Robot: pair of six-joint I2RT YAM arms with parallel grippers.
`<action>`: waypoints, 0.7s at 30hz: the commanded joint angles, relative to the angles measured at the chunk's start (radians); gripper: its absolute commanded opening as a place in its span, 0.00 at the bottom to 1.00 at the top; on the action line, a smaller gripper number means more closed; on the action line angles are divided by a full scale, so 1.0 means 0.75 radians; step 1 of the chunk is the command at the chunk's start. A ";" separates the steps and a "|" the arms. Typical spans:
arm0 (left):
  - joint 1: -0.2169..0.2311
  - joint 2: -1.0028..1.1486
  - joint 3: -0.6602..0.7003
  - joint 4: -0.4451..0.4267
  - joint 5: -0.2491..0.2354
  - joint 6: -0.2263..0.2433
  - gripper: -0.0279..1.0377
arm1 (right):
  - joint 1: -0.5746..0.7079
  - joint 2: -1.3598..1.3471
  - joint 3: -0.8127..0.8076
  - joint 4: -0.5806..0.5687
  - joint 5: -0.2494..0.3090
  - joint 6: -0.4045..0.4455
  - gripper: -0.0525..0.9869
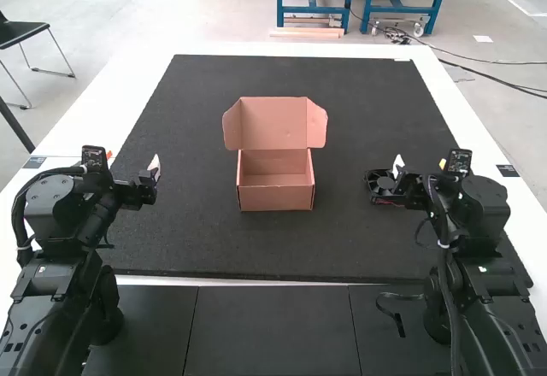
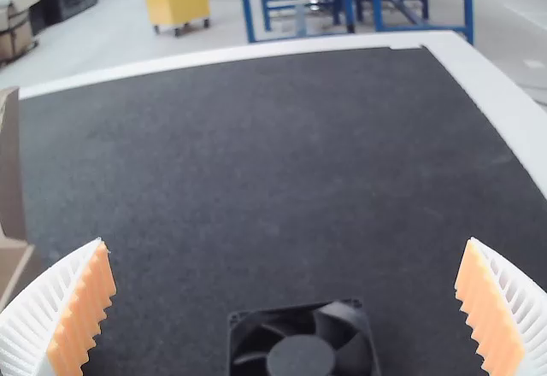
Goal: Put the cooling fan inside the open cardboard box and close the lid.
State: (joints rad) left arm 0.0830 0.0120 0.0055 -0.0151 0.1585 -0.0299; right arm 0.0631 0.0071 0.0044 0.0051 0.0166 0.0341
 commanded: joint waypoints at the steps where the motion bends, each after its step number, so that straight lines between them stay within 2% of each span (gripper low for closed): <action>1: 0.010 -0.018 -0.007 0.004 0.016 -0.005 0.93 | -0.006 -0.009 -0.006 0.007 0.023 -0.003 0.93; 16: 0.010 -0.018 -0.007 0.016 0.014 -0.011 0.93 | -0.009 -0.009 -0.006 0.007 0.025 -0.009 0.93; 18: 0.012 -0.018 -0.007 0.079 0.008 -0.036 0.93 | -0.011 -0.009 -0.006 0.034 0.023 -0.033 0.93; 19: 0.010 -0.018 -0.005 0.112 0.003 -0.075 0.93 | -0.009 -0.009 -0.006 0.071 0.029 -0.029 0.93; 21: 0.012 -0.018 -0.005 0.157 -0.003 -0.087 0.93 | -0.013 -0.009 -0.006 0.151 0.070 -0.029 0.93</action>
State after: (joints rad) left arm 0.0849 0.0116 0.0059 0.0746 0.1577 -0.0582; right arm 0.0631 0.0071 0.0044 0.0696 0.0277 0.0250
